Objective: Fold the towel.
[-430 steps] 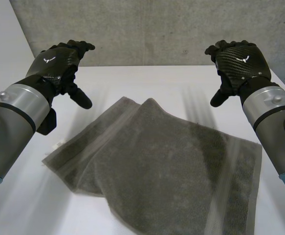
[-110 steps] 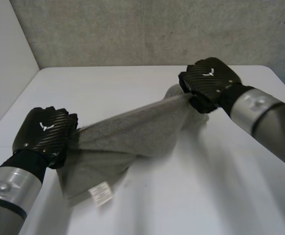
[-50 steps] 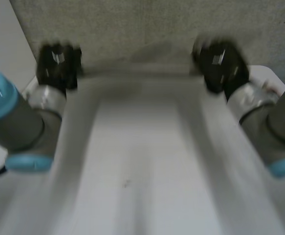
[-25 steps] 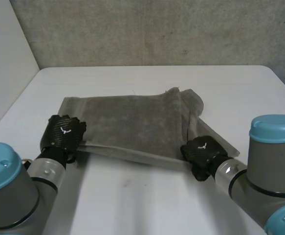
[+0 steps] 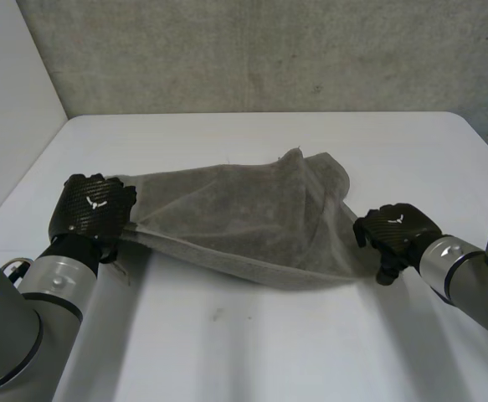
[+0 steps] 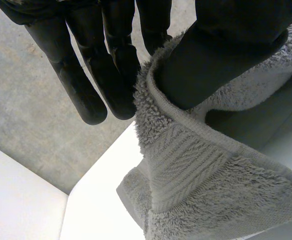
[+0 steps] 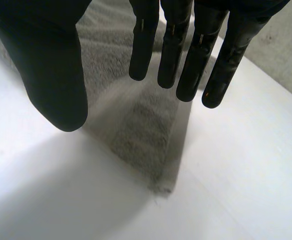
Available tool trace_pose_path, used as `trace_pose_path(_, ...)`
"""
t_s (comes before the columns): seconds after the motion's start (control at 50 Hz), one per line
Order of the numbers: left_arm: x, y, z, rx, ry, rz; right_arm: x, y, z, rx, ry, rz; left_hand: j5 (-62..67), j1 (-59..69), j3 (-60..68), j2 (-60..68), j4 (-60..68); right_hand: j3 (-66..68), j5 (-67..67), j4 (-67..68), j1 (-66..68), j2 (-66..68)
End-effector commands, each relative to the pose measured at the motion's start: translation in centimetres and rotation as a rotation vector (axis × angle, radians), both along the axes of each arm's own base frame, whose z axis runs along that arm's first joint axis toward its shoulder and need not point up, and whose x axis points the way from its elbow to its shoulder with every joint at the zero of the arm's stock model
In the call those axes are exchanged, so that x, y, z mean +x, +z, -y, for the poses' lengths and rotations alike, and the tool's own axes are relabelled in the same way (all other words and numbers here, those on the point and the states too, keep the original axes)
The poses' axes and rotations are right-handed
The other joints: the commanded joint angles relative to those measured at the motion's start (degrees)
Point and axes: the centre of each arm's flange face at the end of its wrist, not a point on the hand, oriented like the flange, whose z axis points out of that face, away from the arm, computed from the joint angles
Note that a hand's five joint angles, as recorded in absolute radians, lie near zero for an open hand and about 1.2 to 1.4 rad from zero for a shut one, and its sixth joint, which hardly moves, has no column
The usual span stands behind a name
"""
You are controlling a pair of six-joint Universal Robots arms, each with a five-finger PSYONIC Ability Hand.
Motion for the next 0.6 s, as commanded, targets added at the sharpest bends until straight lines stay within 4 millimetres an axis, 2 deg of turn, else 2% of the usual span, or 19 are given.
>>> trace_pose_path(0.02, -0.2, 0.5, 0.6, -0.018, 0.003, -0.007, -0.5, -1.2, 0.0, 0.052, -0.049, 0.045, 10.28, 11.21, 10.30, 10.22, 10.23, 1.26, 2.23, 1.59, 5.57, 0.31)
trace_pose_path(0.22, -0.7, 2.1, 1.2, -0.043, -0.005, -0.017, 0.4, -2.0, -0.2, 0.142, -0.082, 0.280, 10.28, 11.21, 10.30, 10.22, 10.23, 3.10, 4.07, 3.44, 7.41, 2.15)
trace_pose_path(0.26, -0.9, 2.8, 1.4, -0.037, -0.007, -0.016, 0.8, -2.8, -0.1, 0.171, -0.093, 0.319, 10.28, 11.21, 10.30, 10.22, 10.23, 3.10, 4.07, 3.44, 7.42, 2.16)
trace_pose_path(0.42, -1.5, 4.4, 1.5, -0.041, -0.021, -0.033, 3.2, -4.9, -0.7, 0.206, -0.042, 0.338, 10.28, 11.21, 10.30, 10.22, 10.23, 3.10, 4.07, 3.44, 7.41, 2.15)
trace_pose_path(0.6, -1.8, 5.6, 1.8, -0.046, -0.023, -0.085, 3.5, -6.0, 0.3, 0.188, -0.067, 0.328, 10.28, 11.21, 10.30, 10.22, 10.23, 6.80, 7.77, 7.14, 11.12, 5.86)
